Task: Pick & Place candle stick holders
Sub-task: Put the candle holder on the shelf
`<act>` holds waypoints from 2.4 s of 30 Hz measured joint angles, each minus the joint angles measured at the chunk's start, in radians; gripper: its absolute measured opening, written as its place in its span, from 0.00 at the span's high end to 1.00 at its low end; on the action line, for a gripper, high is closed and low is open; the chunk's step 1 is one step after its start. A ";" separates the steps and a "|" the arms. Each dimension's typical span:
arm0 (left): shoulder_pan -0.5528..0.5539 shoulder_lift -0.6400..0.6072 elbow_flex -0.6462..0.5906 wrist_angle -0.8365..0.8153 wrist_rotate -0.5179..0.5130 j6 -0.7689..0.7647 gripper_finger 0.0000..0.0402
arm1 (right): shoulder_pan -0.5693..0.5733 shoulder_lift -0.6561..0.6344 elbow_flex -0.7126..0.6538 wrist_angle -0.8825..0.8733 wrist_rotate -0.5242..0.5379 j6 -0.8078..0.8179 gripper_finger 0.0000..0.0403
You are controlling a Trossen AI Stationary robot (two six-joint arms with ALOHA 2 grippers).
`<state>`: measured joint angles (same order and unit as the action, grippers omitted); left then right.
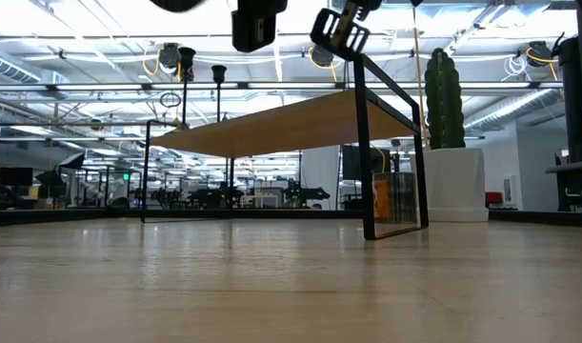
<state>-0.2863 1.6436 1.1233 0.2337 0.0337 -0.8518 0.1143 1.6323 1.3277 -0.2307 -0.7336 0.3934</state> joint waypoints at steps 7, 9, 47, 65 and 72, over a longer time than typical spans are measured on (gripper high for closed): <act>-0.011 0.000 0.000 -0.005 0.003 -0.017 0.41 | 0.006 0.024 0.000 0.048 -0.029 0.015 0.97; -0.011 0.000 0.000 -0.007 0.017 -0.022 0.41 | 0.006 0.024 0.000 0.050 -0.030 0.015 0.97; -0.003 0.035 -0.002 0.023 0.102 -0.067 0.41 | 0.006 0.024 -0.002 0.067 -0.085 -0.021 0.97; -0.004 0.039 -0.003 0.079 0.140 -0.086 0.41 | -0.008 0.024 -0.001 0.046 -0.078 -0.164 0.97; -0.002 0.035 -0.003 0.063 0.145 -0.084 0.41 | -0.005 0.023 -0.001 0.107 -0.031 -0.209 0.97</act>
<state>-0.2887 1.6791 1.1206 0.2966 0.1792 -0.9359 0.1089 1.6556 1.3266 -0.1235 -0.7648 0.1848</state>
